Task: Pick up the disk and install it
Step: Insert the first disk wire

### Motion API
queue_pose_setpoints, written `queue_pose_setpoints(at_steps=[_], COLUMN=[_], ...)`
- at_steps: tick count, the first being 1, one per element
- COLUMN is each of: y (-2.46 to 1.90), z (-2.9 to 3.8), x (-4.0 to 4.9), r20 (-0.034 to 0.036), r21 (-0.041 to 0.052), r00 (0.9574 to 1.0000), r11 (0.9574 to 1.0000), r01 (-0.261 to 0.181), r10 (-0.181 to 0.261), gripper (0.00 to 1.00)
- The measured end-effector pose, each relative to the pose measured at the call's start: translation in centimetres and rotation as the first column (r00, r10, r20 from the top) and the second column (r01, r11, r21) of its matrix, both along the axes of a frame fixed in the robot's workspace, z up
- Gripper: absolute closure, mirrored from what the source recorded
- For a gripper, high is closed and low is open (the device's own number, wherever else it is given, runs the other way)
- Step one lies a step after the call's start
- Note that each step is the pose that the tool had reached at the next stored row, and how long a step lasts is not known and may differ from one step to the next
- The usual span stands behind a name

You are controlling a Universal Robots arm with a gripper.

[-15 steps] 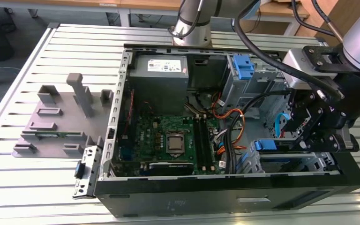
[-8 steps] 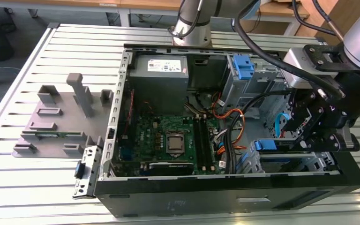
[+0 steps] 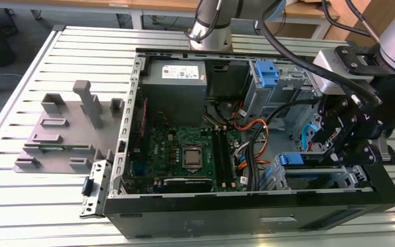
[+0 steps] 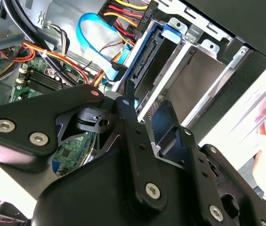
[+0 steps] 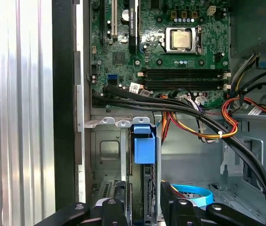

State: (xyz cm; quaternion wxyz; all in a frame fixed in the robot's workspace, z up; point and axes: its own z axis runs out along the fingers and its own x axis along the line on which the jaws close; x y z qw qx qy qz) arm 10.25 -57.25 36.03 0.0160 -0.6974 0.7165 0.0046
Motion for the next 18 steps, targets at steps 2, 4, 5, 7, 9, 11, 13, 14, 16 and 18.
queue_pose_setpoints(at_steps=[2, 4, 5, 7, 9, 11, 13, 14, 16, 18], y=[0.00, 0.00, 0.00, 0.00, 0.00, 0.00, 0.00, 0.00, 0.00, 0.00], z=[0.15, 0.19, 0.19, 0.41, 0.60, 0.64, 0.65, 0.72, 0.75, 0.80], x=[0.00, 0.00, 0.00, 0.00, 0.00, 0.00, 0.00, 0.00, 0.00, 0.00], r20=[-0.0001, -0.0001, 0.0000, -0.0001, -0.0001, -0.0001, -0.0001, -0.0001, -0.0001, -0.0001], r21=[0.0000, 0.0003, 0.0004, 0.0000, 0.0000, 0.0000, 0.0001, 0.0000, 0.0000, -0.0002], r00=[1.0000, 1.0000, 1.0000, 1.0000, 1.0000, 1.0000, 1.0000, 1.0000, 1.0000, 1.0000], r11=[1.0000, 1.0000, 1.0000, 1.0000, 1.0000, 1.0000, 1.0000, 1.0000, 1.0000, 1.0000], r01=[0.000, 0.000, 0.000, 0.000, 0.000, 0.000, 0.000, 0.000, 0.000, 0.000], r10=[0.000, 0.000, 0.000, 0.000, 0.000, 0.000, 0.000, 0.000, 0.000, 0.000], gripper=[0.58, 0.58, 0.58, 0.58, 0.58, 0.58, 0.58, 0.58, 0.58, 0.58])
